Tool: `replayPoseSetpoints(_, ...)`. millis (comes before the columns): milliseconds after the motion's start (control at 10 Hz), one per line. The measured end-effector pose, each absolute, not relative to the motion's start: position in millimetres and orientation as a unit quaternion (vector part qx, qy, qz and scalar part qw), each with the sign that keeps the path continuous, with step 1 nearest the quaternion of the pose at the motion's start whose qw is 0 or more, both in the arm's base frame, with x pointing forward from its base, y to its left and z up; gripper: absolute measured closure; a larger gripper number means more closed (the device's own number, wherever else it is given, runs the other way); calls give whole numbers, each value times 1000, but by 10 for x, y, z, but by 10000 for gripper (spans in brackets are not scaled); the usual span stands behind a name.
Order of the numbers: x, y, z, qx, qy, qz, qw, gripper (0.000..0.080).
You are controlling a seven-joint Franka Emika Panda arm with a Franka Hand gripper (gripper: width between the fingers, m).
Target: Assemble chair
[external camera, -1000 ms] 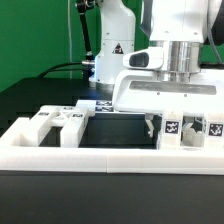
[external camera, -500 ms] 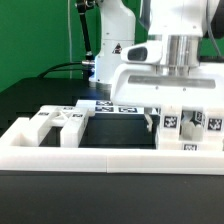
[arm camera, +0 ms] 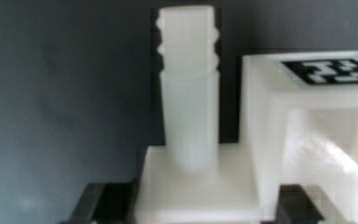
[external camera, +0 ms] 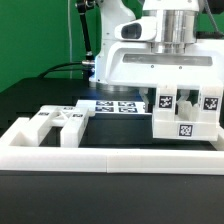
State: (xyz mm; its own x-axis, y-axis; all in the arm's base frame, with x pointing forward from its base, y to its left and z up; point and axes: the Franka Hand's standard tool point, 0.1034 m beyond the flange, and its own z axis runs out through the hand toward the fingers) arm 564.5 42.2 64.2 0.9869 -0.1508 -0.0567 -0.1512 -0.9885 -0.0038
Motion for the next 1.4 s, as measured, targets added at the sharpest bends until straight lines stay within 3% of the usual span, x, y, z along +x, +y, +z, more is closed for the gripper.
replayPoseSetpoints(900, 5463, 306, 698, -937, 91, 336, 8, 469)
replayPoseSetpoints(1400, 5310, 176, 624, -867, 101, 489, -6, 469)
